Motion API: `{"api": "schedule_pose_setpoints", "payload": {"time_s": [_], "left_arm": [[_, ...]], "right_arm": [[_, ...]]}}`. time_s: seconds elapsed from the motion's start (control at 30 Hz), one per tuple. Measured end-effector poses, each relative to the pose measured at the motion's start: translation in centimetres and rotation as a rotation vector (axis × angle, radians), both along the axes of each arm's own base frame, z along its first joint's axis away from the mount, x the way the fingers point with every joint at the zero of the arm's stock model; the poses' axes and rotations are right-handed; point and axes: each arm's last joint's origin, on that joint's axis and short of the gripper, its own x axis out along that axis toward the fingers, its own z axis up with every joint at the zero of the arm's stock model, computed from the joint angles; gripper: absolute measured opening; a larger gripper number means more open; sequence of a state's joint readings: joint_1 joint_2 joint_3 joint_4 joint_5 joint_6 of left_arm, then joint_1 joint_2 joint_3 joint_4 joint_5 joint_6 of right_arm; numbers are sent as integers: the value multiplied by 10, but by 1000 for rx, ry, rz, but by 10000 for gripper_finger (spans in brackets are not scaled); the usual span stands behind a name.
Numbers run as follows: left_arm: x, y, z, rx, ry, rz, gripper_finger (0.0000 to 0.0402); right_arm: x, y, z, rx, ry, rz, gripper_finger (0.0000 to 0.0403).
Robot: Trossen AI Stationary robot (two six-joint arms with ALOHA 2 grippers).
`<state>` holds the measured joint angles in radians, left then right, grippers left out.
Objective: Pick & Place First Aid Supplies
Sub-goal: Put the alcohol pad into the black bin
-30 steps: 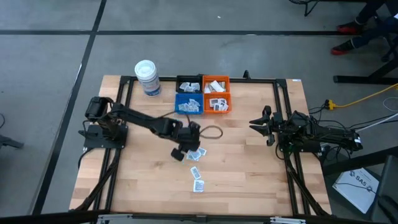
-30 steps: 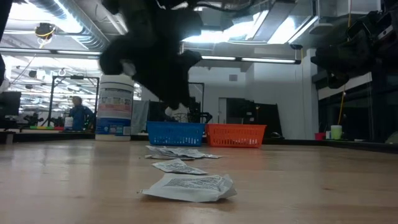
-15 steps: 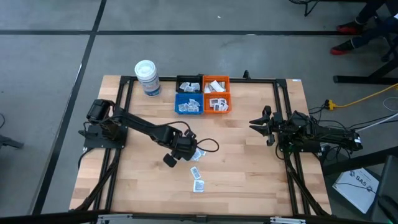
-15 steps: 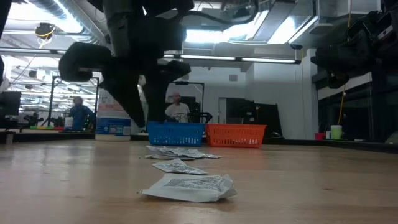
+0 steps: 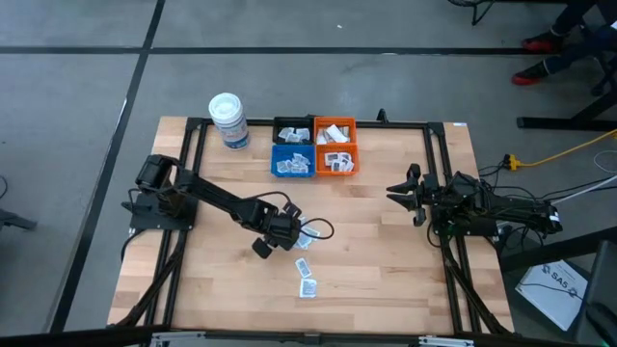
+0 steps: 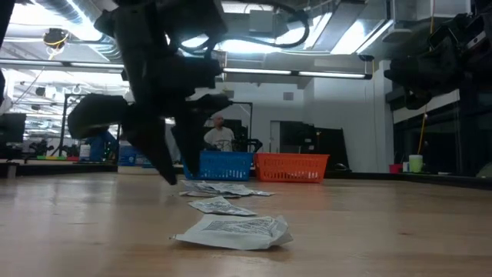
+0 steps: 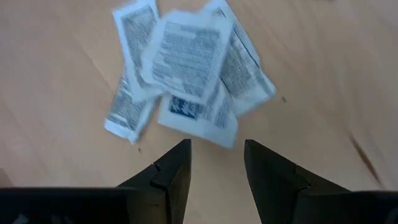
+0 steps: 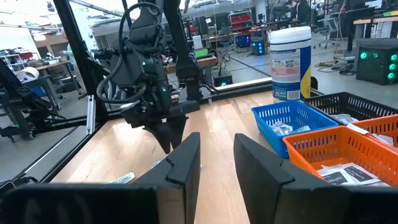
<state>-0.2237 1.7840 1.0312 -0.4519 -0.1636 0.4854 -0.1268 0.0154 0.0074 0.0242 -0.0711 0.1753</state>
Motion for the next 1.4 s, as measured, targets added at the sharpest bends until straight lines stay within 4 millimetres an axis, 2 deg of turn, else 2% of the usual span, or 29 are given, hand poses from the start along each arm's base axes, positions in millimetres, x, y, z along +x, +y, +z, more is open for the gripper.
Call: {"api": "schedule_pose_setpoints", "payload": {"time_s": [0.3, 0.5, 0.8, 0.93, 1.17, 1.4], "left_arm": [[6, -1, 2, -46, -56, -18, 143], [8, -2, -11, -20, -17, -95, 143], [11, 0, -12, -27, -31, -90, 139], [11, 0, -13, -36, -25, -80, 109], [8, 0, -13, -67, 1, -62, 15], [2, 3, -5, -71, 14, 18, 2]], "right_arm": [[0, 0, 0, 0, 0, 0, 100], [0, 0, 0, 0, 1, 0, 100], [0, 0, 0, 0, 0, 0, 100], [0, 0, 0, 0, 0, 0, 100], [0, 0, 0, 0, 1, 0, 100], [0, 0, 0, 0, 0, 0, 100]]}}
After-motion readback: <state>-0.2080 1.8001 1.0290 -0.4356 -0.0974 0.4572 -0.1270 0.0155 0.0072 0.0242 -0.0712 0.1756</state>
